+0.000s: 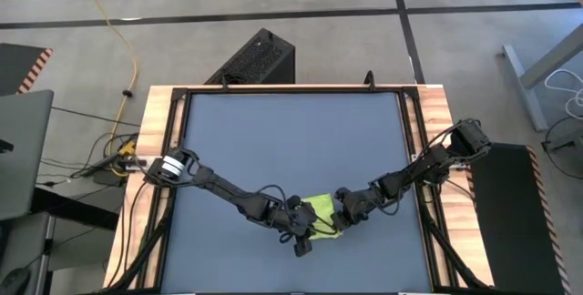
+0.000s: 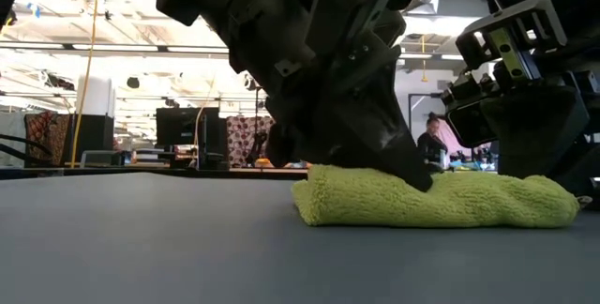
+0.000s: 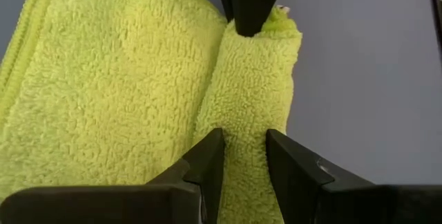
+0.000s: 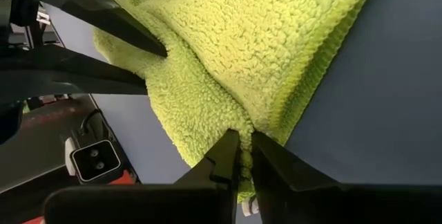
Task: Roll towel into tight, uniform cylinder
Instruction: Roll the green towel
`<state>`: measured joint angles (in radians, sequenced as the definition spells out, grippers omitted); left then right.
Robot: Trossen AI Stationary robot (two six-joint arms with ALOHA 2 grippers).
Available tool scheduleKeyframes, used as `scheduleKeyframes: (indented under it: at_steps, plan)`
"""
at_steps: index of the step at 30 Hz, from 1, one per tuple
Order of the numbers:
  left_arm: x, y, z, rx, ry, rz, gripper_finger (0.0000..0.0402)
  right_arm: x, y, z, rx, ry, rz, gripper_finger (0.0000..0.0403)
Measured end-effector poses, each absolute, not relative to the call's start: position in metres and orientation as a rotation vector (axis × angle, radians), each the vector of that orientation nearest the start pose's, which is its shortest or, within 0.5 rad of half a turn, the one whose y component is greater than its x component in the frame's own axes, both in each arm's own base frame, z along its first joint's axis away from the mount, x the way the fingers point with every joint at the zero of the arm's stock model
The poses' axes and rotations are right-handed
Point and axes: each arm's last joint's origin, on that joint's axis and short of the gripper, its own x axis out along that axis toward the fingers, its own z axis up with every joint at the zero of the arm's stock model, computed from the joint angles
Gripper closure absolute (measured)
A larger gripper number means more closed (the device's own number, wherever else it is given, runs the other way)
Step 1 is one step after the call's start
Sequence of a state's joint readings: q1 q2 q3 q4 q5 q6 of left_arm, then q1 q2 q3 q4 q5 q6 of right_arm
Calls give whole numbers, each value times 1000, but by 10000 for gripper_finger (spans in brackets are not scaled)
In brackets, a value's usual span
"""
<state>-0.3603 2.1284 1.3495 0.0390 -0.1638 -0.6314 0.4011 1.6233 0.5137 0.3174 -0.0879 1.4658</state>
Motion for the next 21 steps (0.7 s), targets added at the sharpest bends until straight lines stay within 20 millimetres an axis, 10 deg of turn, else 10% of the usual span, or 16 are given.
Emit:
scheduleKeyframes:
  at_steps: [21]
  plan:
    - [416, -158, 131, -422, 783, 35, 299, 240, 97, 123, 1205, 950, -145, 332]
